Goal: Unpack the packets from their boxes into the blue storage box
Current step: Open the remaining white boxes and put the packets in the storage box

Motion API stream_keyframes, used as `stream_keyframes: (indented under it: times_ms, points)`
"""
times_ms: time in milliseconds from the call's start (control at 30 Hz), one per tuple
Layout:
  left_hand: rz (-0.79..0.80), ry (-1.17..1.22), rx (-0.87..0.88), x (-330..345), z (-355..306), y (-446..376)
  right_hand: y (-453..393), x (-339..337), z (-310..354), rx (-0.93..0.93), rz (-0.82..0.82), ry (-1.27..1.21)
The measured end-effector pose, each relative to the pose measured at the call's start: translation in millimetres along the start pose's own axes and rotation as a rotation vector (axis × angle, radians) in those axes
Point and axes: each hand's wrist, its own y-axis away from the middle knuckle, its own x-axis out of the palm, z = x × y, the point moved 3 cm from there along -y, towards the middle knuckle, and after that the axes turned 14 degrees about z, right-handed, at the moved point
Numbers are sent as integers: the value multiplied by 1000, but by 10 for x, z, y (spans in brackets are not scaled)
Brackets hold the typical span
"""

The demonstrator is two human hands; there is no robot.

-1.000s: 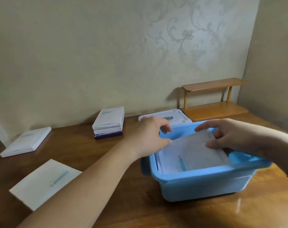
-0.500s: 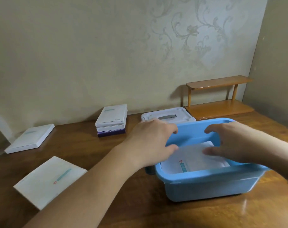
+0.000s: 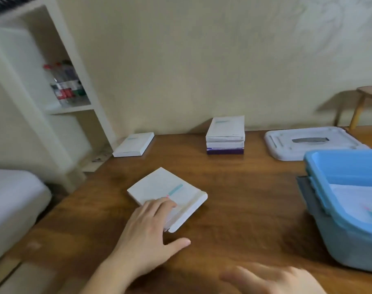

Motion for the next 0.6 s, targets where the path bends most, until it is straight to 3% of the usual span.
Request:
stream_keyframes:
  times_ms: [33,100,167,233,367,500,600]
  points:
    - [-32,-34,1,8,19,9,-110,139,77,-65,13,-19]
    - [-132,-106,61,5,15,25,-270,388,75,-86,186,-102]
    - [-217,-106,127,8,31,29,-455,523,40,-84,212,-45]
    - [-326,-6,134,-41,69,43,-606,618,33,-43,158,-49]
    - [-542,430,-2,-179,206,81,-819,637,104,-107,-52,-59]
    - [-567,615,-51,-292,248,105,-971,620,247,-273,-242,-91]
    - [-560,644,-27,-330,241,114,-1071,563,309,-226,-251,-93]
